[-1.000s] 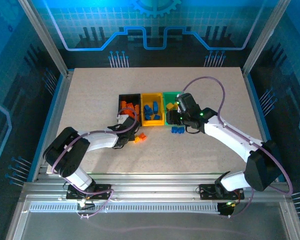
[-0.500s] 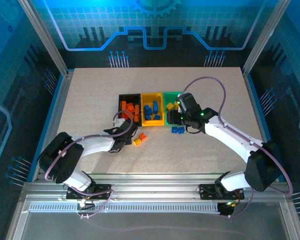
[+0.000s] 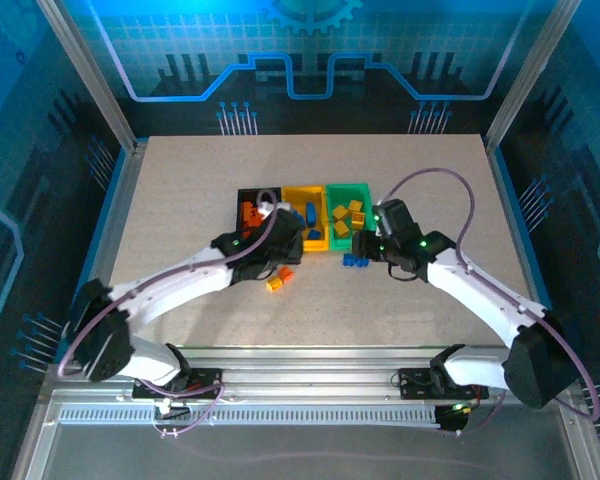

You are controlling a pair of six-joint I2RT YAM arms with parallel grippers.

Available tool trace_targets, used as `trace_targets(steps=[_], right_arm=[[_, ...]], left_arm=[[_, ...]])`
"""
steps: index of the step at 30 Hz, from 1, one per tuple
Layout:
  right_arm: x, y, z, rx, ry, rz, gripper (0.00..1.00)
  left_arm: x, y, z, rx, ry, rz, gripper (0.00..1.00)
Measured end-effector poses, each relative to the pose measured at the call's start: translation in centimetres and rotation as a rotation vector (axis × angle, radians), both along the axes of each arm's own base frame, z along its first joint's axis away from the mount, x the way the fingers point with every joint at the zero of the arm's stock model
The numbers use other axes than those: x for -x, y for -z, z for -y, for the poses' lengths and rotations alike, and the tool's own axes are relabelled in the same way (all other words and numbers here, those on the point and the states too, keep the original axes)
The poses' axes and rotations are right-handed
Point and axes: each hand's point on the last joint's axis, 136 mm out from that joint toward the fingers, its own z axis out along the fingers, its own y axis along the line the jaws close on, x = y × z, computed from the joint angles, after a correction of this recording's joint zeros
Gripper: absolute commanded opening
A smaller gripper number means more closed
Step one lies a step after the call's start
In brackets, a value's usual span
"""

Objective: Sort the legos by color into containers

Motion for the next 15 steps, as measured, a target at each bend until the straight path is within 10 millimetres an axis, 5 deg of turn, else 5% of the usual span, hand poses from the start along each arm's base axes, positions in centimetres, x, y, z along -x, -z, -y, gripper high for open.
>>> trace_targets(steps=[9,15], right_arm=[[2.2,0.1,2.6,0.006,0.04,0.0,0.6],[3.0,0.4,3.4,0.01,0.051,-0.012,0.6]], left_arm=[[-9.1,1.0,11.2,0.011,0.124,0.009,0.26],[-12.8,2.9,14.0,-0.004,0.132,-0.001,0.33]])
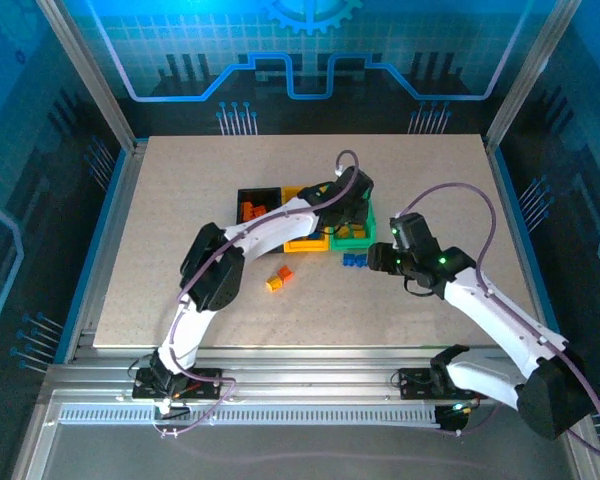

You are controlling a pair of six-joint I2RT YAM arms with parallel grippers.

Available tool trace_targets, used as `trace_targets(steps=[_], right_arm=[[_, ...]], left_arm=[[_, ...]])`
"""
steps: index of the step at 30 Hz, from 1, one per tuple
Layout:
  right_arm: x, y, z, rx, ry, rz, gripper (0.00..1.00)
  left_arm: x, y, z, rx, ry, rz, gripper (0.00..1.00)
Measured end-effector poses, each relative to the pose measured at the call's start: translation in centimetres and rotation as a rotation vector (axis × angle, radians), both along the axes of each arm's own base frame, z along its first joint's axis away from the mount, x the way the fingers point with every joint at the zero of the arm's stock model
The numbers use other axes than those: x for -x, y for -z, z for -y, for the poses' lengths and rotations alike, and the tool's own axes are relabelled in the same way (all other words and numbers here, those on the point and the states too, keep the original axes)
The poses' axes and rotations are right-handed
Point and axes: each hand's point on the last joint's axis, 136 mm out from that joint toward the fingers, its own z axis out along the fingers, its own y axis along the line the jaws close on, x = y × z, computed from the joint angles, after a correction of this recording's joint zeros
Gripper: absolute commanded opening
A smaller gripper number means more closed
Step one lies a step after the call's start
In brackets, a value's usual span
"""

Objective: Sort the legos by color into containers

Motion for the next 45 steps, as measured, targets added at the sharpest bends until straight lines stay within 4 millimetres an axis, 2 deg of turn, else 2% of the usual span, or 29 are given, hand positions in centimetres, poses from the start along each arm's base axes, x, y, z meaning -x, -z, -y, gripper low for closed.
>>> trace_targets(steps=[4,6,10,14,18,23,27,30,33,37,40,45], right_arm=[[0.1,-0.2,0.2,-0.006,0.003,0.001,0.61],[0.2,-0.2,0.3,-0.007,0.004,0.0,0.62],[0.5,0.2,0.4,-0.005,0.005,-0.008,0.62],[0.5,0.2,0.5,-0.009,0.006,-0.011,0.62],[0.5,0.1,0.5,-0.012,0.007,-0.007,0.62],[0.4,0.1,0.6,-0.014,0.014,-0.003,0.62],[0.5,0.3,0.5,-0.025,0.016,-0.008,0.62],[0.5,0.6,0.5,-0.03,0.021,-0.018,0.62],[0.3,0.8,0.4,-0.032,0.024,-0.021,0.62],[0.1,1.1,0.3,-0.035,0.028,-0.03,0.62],[0.0,1.4,0.1,-0.038,0.026,-0.036,0.62],[-0.1,1.5,-0.1,-0.048,0.026,-0.042,0.62]], left_arm=[[-1.7,0.9,0.3,-0.008,-0.014,-0.018,0.54],[-2.1,1.3,0.3,-0.013,-0.019,-0.027,0.59],[-2.1,1.0,0.4,-0.012,-0.016,-0.034,0.7],[-1.4,0.4,0.5,0.006,-0.003,-0.037,0.88],[1.5,-1.2,-0.7,0.035,0.015,-0.044,0.99],[7.3,-5.3,-3.5,0.133,0.045,-0.021,0.99],[11.7,-6.3,-7.0,0.179,0.041,-0.02,0.99],[14.9,-4.2,-10.3,0.165,0.019,-0.059,0.96],[18.2,-0.6,-13.9,0.11,-0.013,-0.128,0.92],[21.6,4.0,-17.8,0.019,-0.048,-0.227,0.94],[22.4,6.5,-19.6,-0.021,-0.079,-0.285,0.97],[21.8,9.1,-21.5,-0.061,-0.135,-0.348,0.99]])
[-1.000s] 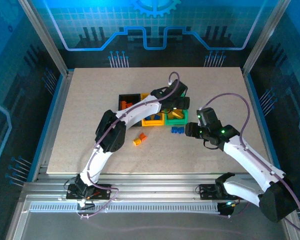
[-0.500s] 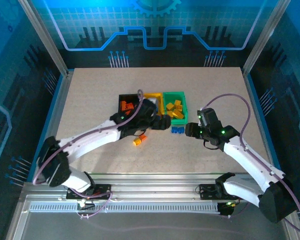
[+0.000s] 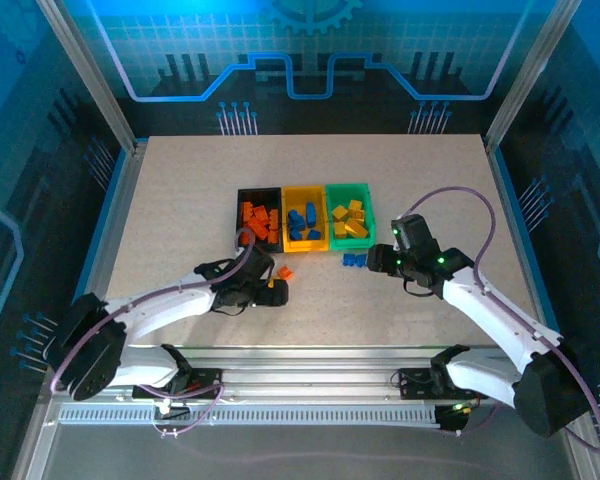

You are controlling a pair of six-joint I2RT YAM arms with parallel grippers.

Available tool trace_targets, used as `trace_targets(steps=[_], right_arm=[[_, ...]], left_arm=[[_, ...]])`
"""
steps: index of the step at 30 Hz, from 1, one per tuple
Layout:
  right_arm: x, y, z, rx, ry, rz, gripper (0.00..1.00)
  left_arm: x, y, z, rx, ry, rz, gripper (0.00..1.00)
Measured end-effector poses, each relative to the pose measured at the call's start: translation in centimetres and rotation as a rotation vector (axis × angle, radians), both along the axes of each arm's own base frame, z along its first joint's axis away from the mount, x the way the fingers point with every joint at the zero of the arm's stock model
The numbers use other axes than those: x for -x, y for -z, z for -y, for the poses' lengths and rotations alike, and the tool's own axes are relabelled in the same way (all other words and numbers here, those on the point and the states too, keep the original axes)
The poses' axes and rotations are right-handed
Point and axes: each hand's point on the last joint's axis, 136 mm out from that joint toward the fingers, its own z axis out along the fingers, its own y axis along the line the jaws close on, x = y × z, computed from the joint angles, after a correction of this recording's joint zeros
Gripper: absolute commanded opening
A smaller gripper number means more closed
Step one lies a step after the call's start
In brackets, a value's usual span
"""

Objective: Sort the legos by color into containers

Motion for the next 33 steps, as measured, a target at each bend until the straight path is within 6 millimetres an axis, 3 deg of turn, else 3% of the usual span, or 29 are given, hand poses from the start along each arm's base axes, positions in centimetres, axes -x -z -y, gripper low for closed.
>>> trace_targets(steps=[7,15,23,33], right_arm=[[0.0,0.0,0.0,0.001,0.0,-0.001,0.62],[0.0,0.0,0.0,0.001,0.0,0.0,0.62],[0.0,-0.2,0.0,-0.001,0.0,0.006,0.62],[0.0,-0.2,0.0,-0.002,0.0,0.006,0.62]], left_arm=[[-0.9,2.8,-0.3,-0.09,0.038,-0.042,0.88],[-4.1,2.8,0.8,-0.138,0.085,0.032,0.78],[-4.7,3.0,0.4,-0.198,0.12,0.041,0.56],[-5.2,2.7,0.7,-0.187,0.12,0.074,0.43]])
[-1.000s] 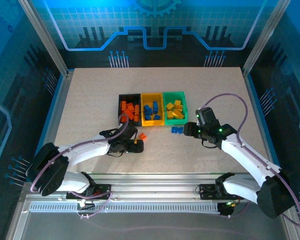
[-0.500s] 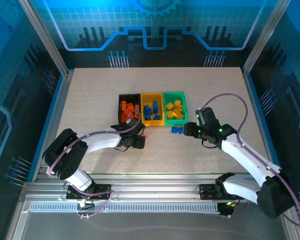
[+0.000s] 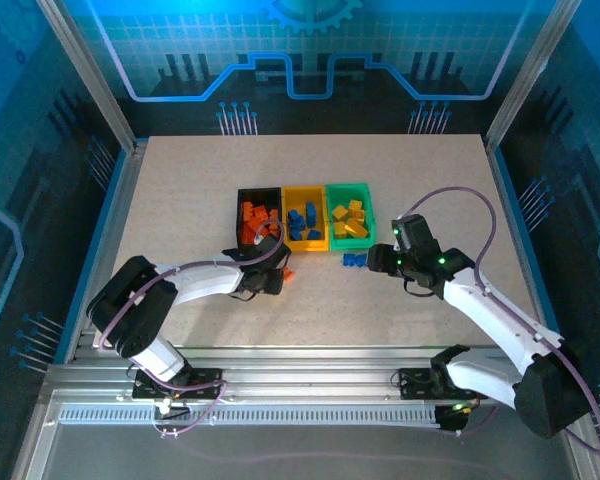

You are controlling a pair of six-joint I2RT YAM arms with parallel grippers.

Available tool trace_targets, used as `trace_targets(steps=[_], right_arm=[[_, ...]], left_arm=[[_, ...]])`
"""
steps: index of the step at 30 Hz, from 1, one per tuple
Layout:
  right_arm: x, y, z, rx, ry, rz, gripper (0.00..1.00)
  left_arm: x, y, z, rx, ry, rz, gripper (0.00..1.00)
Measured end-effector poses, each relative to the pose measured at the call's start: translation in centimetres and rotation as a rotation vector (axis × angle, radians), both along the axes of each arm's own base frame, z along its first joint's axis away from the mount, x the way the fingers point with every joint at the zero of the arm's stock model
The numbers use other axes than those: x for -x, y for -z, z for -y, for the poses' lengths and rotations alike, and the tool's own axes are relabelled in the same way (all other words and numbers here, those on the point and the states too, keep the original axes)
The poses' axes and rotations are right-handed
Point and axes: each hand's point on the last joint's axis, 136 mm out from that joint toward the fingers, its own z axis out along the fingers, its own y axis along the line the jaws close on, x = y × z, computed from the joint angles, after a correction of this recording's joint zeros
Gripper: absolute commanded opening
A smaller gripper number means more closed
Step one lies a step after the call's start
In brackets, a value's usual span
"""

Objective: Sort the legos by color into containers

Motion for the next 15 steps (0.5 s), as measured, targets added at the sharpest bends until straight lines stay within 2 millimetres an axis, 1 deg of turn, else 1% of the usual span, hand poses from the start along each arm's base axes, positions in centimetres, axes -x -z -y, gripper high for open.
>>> trace_targets(steps=[4,11,13,15], right_arm=[[0.0,0.0,0.0,0.0,0.0,0.0,0.62],[0.0,0.0,0.0,0.0,0.0,0.0,0.62],[0.0,0.0,0.0,0.0,0.0,0.0,0.62],[0.0,0.0,0.0,0.0,0.0,0.0,0.62]], left_arm=[[0.2,-1.1,0.7,0.026,0.014,0.027,0.41],[1.4,-5.2,2.2,0.101,0.048,0.095,0.41],[1.3,-6.3,2.6,0.111,0.055,0.104,0.4],[0.5,-7.8,3.5,0.13,0.058,0.122,0.39]])
